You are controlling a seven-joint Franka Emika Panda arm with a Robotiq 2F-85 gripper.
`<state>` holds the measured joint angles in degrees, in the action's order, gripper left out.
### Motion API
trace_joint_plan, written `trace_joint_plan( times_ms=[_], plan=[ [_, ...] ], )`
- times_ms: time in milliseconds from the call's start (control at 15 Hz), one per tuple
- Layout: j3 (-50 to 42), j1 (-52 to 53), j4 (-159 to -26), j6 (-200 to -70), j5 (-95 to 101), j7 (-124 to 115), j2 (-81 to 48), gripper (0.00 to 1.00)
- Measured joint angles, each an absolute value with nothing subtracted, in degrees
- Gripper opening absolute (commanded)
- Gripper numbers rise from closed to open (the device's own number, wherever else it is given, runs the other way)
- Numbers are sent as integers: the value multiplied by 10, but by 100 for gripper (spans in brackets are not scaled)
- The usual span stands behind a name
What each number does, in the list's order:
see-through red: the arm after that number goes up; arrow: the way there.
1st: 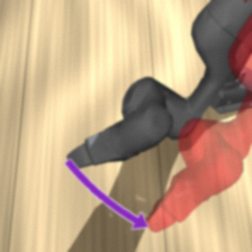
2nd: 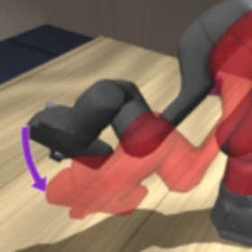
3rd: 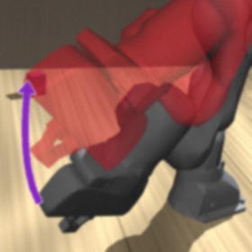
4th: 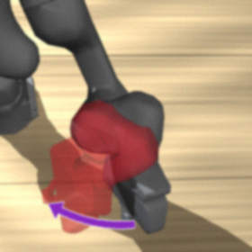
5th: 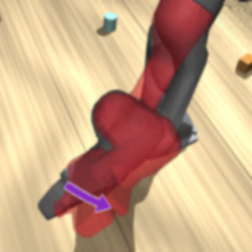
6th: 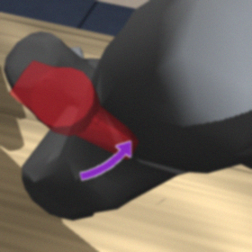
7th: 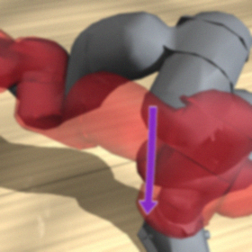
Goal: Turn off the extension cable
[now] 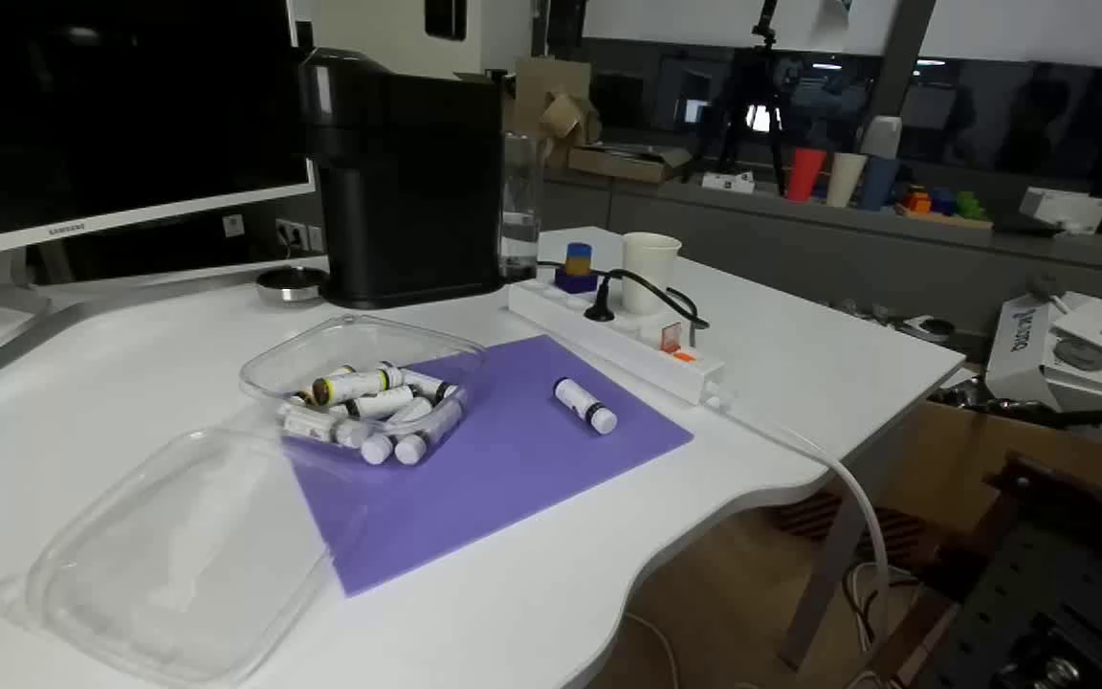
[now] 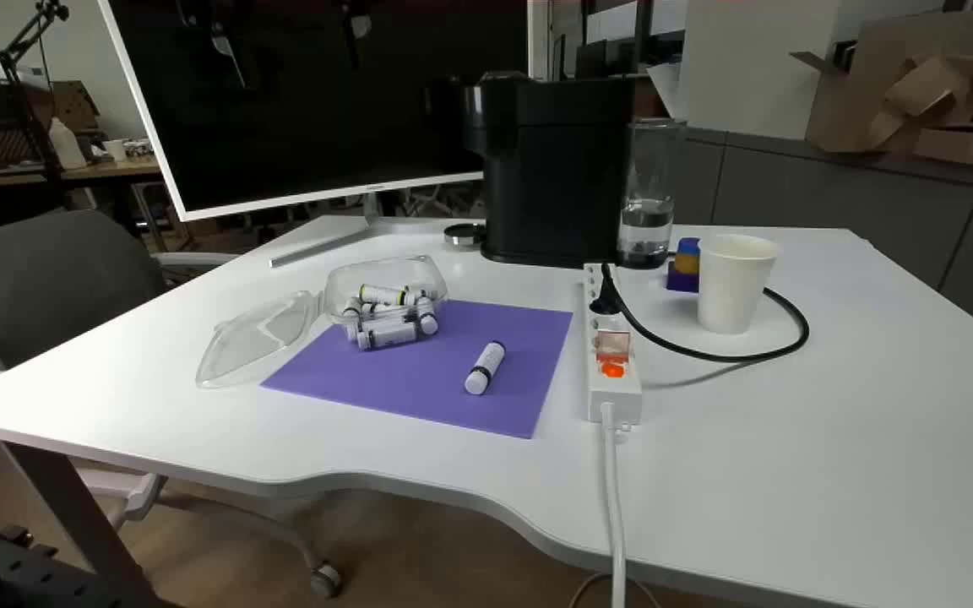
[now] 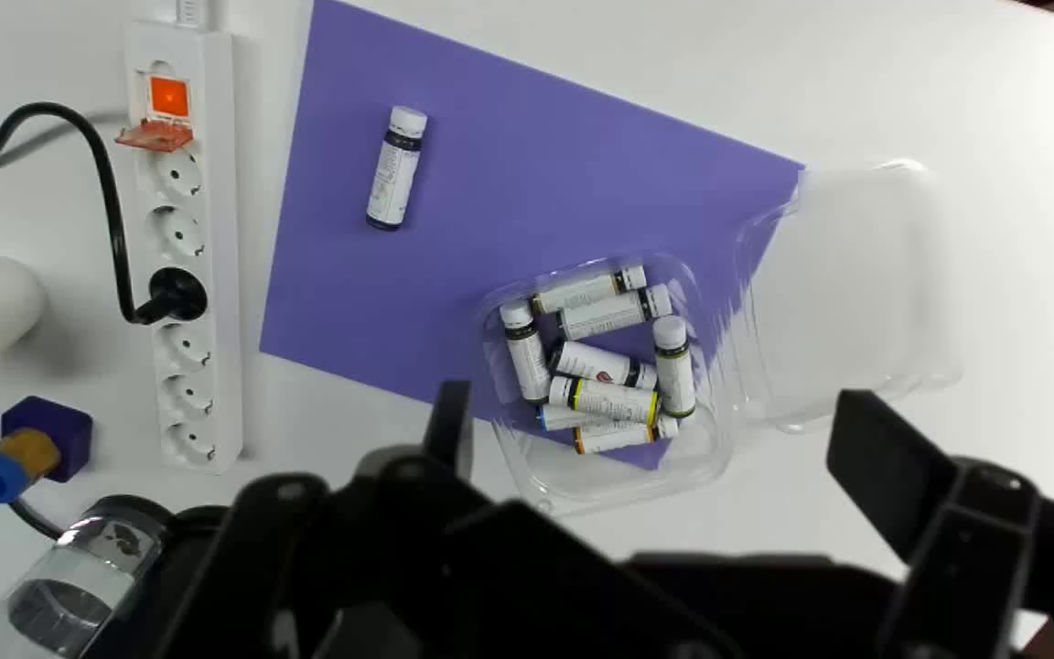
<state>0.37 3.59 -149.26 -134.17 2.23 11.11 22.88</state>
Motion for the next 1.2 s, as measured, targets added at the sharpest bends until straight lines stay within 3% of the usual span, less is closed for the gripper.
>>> trace_joint_plan(
  times_ms=[867,1200],
  plan=[
    [4,36,-1493,-1342,22,112,229,100],
    [-3,0,-1496,-1399,51,106,210,100]
  ],
)
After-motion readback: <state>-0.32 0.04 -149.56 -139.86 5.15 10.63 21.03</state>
